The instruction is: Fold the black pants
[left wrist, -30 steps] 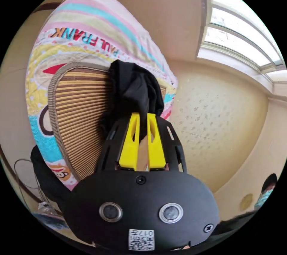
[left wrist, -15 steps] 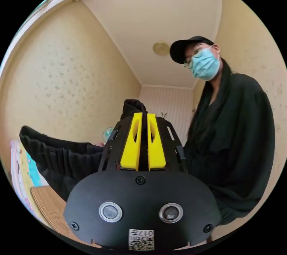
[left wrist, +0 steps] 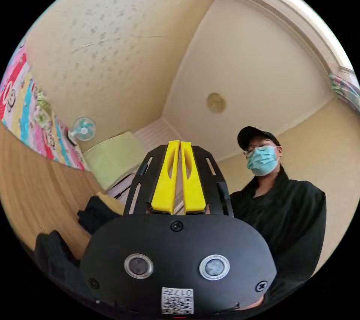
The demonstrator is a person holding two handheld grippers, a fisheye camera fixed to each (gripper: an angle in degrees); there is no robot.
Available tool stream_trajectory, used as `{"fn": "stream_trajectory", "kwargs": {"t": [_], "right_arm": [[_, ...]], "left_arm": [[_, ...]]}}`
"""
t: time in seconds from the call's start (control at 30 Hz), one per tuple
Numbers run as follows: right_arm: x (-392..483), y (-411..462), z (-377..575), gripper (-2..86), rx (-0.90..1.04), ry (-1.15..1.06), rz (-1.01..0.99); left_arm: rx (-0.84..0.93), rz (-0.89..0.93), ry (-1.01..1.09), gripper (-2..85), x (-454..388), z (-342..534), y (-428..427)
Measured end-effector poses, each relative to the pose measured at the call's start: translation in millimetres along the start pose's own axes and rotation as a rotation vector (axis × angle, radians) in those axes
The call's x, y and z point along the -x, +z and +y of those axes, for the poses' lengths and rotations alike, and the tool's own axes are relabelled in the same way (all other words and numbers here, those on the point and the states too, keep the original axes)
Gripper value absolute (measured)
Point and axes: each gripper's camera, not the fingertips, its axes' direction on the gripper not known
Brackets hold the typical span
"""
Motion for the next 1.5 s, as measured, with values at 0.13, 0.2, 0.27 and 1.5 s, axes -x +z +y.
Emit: {"fn": "stream_trajectory", "kwargs": {"t": [0.13, 0.2, 0.27, 1.5], "right_arm": [[-39, -39, 58, 0.4, -0.06, 0.23, 0.041], [-47, -54, 78, 0.4, -0.1, 0.286, 0.048], [-58, -68, 95, 0.4, -0.135, 0.347, 0.031], [-58, -15, 162, 2.5, -0.222, 0.219, 0.081]], "left_arm": [[0.355, -0.545, -0.132, 10.2, 26, 65, 42], [0.545, -0.842, -0.24, 11.7, 57, 114, 76], [0.611, -0.895, -0.339, 12.7, 86, 149, 100], [0.102, -0.336, 0.364, 4.7, -126, 142, 206]]}}
